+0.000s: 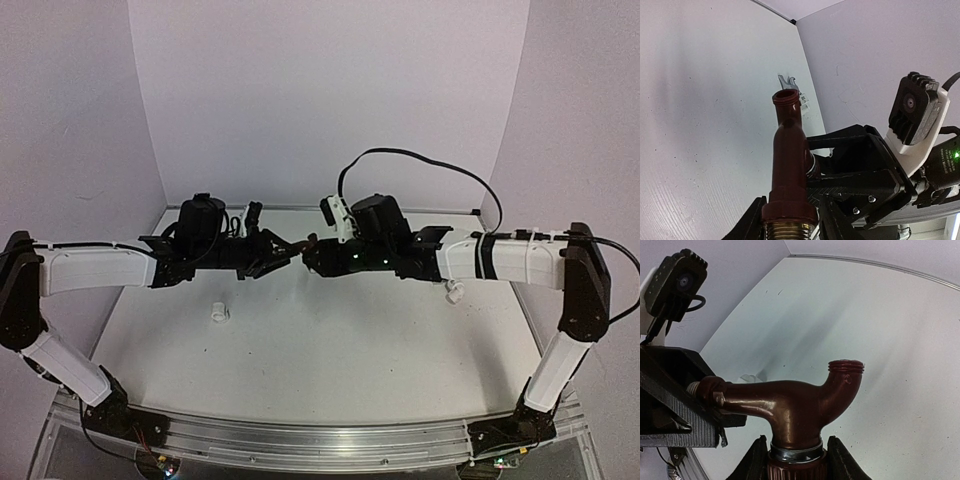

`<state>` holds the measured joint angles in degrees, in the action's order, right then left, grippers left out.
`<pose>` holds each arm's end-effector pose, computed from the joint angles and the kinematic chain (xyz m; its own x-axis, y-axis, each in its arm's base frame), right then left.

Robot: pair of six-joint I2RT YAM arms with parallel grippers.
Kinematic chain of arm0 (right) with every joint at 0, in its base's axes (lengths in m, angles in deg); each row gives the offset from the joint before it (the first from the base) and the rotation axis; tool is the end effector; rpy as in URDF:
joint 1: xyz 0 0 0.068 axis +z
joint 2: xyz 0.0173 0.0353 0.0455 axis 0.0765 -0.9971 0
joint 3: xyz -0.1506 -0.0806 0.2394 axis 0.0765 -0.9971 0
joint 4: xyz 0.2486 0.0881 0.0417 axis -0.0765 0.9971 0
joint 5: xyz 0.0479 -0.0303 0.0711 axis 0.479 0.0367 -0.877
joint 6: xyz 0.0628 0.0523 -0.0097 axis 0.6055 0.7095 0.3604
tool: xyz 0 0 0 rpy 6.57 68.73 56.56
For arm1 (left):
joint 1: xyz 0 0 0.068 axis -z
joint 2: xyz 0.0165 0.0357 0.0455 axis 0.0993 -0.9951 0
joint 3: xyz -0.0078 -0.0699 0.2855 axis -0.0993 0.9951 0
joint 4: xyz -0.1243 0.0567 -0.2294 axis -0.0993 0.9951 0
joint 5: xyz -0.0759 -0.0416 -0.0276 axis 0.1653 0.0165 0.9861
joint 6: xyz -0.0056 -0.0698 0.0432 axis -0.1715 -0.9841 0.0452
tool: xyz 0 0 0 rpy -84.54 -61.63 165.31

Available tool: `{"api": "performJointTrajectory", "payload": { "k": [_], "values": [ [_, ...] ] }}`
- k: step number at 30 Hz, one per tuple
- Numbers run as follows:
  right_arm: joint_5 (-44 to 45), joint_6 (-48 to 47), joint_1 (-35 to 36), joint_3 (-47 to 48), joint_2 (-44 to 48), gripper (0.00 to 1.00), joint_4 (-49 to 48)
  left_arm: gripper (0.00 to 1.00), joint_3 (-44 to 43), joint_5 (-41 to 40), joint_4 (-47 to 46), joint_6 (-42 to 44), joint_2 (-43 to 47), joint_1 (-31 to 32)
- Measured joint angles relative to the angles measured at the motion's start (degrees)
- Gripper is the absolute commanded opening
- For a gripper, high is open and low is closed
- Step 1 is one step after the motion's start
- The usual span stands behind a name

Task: Install the water faucets

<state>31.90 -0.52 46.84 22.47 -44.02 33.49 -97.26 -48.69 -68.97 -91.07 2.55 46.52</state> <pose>0.2762 0.3626 0.2754 -0.5794 -0.1331 -0.8041 -0.6953 0.5954 0.4026 0.2586 -0.2641 0.2716 -0.8795 -0.2002 -0.4318 0.3148 0.4357 -0.8433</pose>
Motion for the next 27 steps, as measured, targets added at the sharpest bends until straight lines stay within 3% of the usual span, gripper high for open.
{"api": "performJointTrajectory", "payload": {
  "k": [3,4,6,9,11,15,22,27],
  "values": [
    [0.67,0.14,0.49,-0.18,0.16,0.00,-0.51,0.25,0.13,-0.41,0.12,0.37,0.41,-0.03],
    [0.98,0.21,0.61,-0.35,0.35,0.04,-0.65,0.22,0.13,-0.43,0.09,0.74,0.50,-0.10],
    [1.28,0.27,0.77,-0.73,0.88,0.25,-0.73,0.16,0.13,-0.37,0.01,1.37,0.62,-0.13],
    [1.25,0.55,0.94,-1.70,2.02,0.43,-0.91,0.07,0.13,0.36,0.12,2.56,0.97,-0.12],
    [0.99,0.99,1.04,-2.64,3.17,0.62,-1.34,0.01,0.13,1.52,0.16,3.51,1.39,-0.28],
    [-2.79,2.25,0.19,-5.66,7.34,0.94,-0.89,0.00,0.13,4.05,0.96,6.41,2.81,-3.02],
    [-23.76,12.87,-13.01,-11.10,10.67,0.98,-8.62,0.00,0.13,16.30,1.06,12.86,3.60,-5.96],
    [-36.72,22.21,-14.49,-11.17,6.98,0.93,-20.81,0.00,0.11,23.64,1.05,15.40,4.99,-5.57]
  ]
}}
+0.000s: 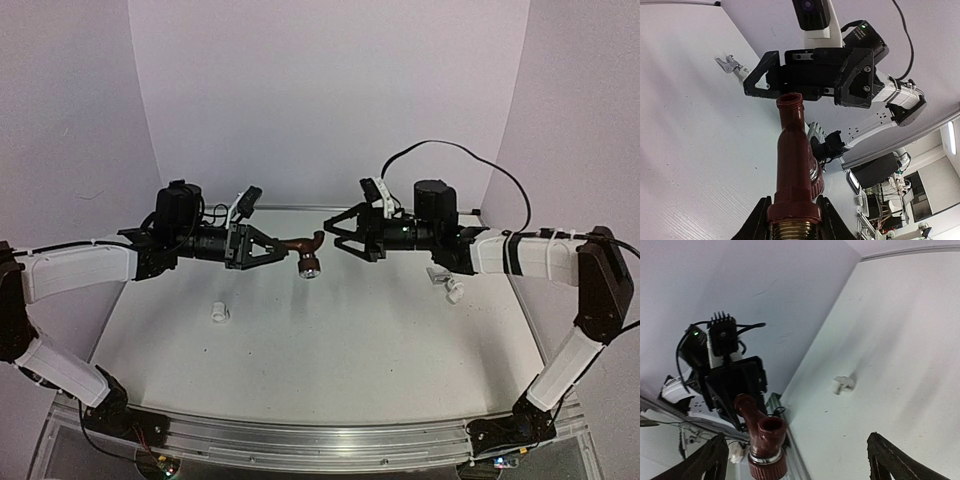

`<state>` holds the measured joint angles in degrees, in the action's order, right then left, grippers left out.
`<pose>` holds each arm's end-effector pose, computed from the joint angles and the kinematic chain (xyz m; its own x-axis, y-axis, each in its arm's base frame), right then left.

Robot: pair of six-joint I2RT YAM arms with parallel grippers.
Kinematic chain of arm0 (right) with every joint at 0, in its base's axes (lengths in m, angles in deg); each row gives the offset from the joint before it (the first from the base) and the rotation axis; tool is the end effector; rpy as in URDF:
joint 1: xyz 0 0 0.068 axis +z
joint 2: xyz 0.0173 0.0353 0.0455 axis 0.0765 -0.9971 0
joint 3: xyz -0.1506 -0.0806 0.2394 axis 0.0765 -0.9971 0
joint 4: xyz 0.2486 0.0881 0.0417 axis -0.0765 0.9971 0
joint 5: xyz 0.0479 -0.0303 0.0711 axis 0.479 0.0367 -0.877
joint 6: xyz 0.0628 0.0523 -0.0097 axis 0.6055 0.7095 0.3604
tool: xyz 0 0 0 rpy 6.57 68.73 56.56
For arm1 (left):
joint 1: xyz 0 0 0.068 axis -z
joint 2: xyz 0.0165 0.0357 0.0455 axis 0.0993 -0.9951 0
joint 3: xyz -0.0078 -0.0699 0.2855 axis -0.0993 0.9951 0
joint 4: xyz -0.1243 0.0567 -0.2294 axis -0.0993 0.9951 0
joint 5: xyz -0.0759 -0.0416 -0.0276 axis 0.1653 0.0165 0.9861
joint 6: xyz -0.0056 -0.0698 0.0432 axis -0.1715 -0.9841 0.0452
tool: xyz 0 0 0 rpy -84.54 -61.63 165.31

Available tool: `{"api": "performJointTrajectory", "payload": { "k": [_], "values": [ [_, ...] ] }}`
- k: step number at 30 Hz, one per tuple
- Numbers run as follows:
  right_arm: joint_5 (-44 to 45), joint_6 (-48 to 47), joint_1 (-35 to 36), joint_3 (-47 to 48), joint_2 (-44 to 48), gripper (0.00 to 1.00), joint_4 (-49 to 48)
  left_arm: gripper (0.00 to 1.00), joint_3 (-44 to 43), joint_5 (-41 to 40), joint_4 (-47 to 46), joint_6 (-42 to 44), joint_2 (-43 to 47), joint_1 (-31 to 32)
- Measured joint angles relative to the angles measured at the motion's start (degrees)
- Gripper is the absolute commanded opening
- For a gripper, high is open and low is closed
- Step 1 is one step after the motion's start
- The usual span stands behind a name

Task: Install the water faucets

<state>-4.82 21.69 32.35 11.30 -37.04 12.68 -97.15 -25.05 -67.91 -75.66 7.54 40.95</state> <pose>0.2966 0.2859 0.3049 -0.7824 0.0174 -0.6225 -0.6121 0.1630 0.7738 0.2426 -0.2377 0.3033 -0.7860 0.0603 -0.6153 0.6138 0.1956 -0.7649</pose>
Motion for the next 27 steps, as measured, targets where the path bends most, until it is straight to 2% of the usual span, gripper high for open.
{"api": "performJointTrajectory", "payload": {
  "k": [2,5,10,12,17,22,27],
  "values": [
    [-4.07,3.98,0.76,0.00,-1.78,0.90,-5.59,0.00,-0.02,1.37,-0.01,0.72,0.62,0.00],
    [-9.18,9.36,2.25,0.59,-4.95,0.75,-13.68,0.00,-0.06,2.47,-0.03,1.00,1.05,0.12],
    [-13.15,14.31,4.61,2.96,-9.14,0.58,-20.48,0.00,-0.29,3.45,0.01,1.40,1.05,0.80],
    [-14.00,15.18,5.22,3.21,-9.60,0.54,-22.04,0.00,-0.54,3.80,0.00,1.58,1.05,1.08],
    [-16.92,16.38,6.11,3.91,-10.14,0.54,-24.71,0.00,-0.67,4.43,-0.01,2.25,1.05,1.33],
    [-18.76,16.37,6.62,4.01,-11.07,0.35,-25.89,0.00,-0.84,4.99,-0.03,2.40,1.02,1.36],
    [-19.26,16.86,6.83,4.28,-12.16,0.30,-26.05,0.00,-0.90,5.34,-0.03,2.44,0.98,1.45]
  ]
}}
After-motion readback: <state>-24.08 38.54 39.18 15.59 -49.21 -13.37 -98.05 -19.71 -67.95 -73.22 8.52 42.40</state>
